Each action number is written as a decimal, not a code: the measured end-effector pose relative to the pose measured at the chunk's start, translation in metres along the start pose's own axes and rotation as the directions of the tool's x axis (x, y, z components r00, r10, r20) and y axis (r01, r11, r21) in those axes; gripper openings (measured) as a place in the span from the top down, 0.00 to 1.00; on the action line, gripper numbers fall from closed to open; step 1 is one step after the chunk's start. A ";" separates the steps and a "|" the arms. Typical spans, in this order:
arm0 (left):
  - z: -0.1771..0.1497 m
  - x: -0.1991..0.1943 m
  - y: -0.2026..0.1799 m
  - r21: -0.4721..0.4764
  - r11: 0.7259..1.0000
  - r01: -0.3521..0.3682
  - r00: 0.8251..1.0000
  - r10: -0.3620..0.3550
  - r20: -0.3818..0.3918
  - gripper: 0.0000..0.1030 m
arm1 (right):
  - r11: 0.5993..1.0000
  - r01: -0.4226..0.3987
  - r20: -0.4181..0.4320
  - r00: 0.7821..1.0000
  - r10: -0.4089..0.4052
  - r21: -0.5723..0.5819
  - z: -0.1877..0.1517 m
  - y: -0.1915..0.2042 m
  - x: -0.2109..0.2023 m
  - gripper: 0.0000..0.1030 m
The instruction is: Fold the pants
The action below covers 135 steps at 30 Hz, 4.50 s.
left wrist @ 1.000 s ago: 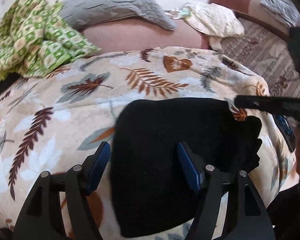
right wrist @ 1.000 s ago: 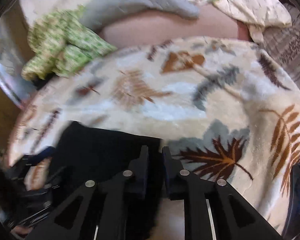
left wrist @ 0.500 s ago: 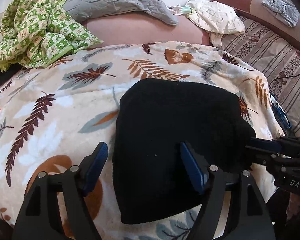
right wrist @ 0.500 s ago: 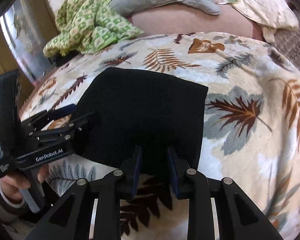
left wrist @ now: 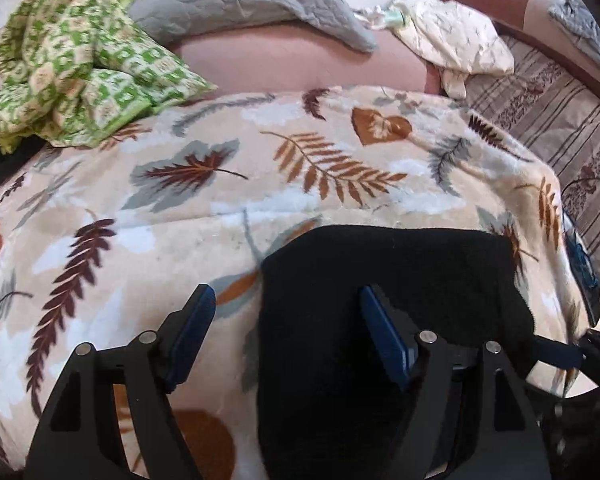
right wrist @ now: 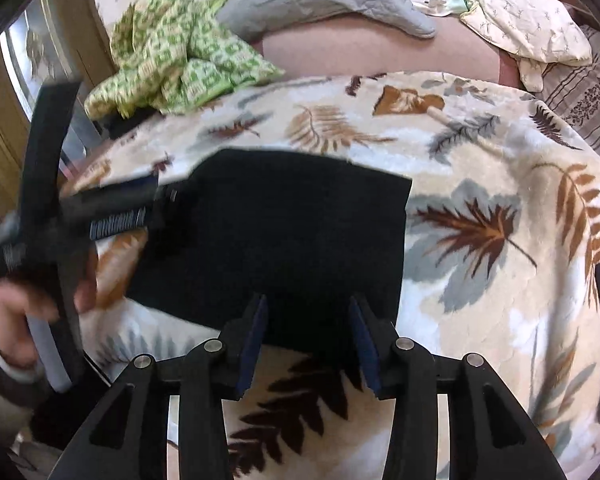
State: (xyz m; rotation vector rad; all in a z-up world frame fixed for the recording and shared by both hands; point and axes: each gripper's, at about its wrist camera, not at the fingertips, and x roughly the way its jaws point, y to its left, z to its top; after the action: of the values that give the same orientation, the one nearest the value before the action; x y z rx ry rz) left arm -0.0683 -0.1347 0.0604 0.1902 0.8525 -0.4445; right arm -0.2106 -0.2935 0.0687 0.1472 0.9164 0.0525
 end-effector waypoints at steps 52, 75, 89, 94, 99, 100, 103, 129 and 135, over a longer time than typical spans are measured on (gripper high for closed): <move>-0.038 -0.014 0.035 -0.200 0.971 0.131 0.988 -0.144 -0.052 0.15 | 0.933 -0.196 0.004 0.979 0.205 0.302 0.025 -0.065 0.041 0.21; -0.037 0.006 0.032 -0.238 0.960 0.148 0.983 -0.168 -0.068 0.00 | 0.925 -0.243 0.017 0.968 0.249 0.291 0.022 -0.063 0.063 0.15; -0.040 0.009 0.026 -0.258 0.953 0.161 0.980 -0.185 -0.071 0.00 | 0.938 -0.225 0.032 0.974 0.224 0.263 0.022 -0.059 0.066 0.13; -0.040 0.008 0.024 -0.256 0.954 0.156 0.982 -0.179 -0.068 0.00 | 0.937 -0.224 0.035 0.974 0.223 0.268 0.023 -0.060 0.067 0.13; -0.042 0.010 0.023 -0.273 0.948 0.163 0.980 -0.188 -0.067 0.00 | 0.939 -0.208 0.042 0.978 0.204 0.273 0.022 -0.062 0.065 0.23; -0.042 0.010 0.023 -0.270 0.949 0.162 0.980 -0.186 -0.066 0.00 | 0.938 -0.210 0.045 0.978 0.206 0.275 0.022 -0.062 0.064 0.26; -0.043 0.009 0.021 -0.253 0.952 0.172 0.980 -0.192 -0.056 0.08 | 0.939 -0.211 0.051 0.977 0.205 0.271 0.021 -0.064 0.061 0.32; -0.025 -0.042 0.027 -0.234 0.953 0.194 0.981 -0.185 0.061 0.61 | 0.957 -0.206 0.124 0.975 0.184 0.203 0.040 -0.030 0.010 0.63; 0.001 -0.043 0.040 -0.225 0.960 0.165 0.985 -0.148 0.090 0.61 | 0.958 -0.219 0.140 0.971 0.196 0.182 0.071 -0.019 0.016 0.63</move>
State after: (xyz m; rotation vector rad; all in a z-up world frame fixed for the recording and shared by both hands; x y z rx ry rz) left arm -0.0741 -0.0859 0.0937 -0.1100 0.8439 -0.4929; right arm -0.1450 -0.3177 0.0965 0.4270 0.7811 0.1468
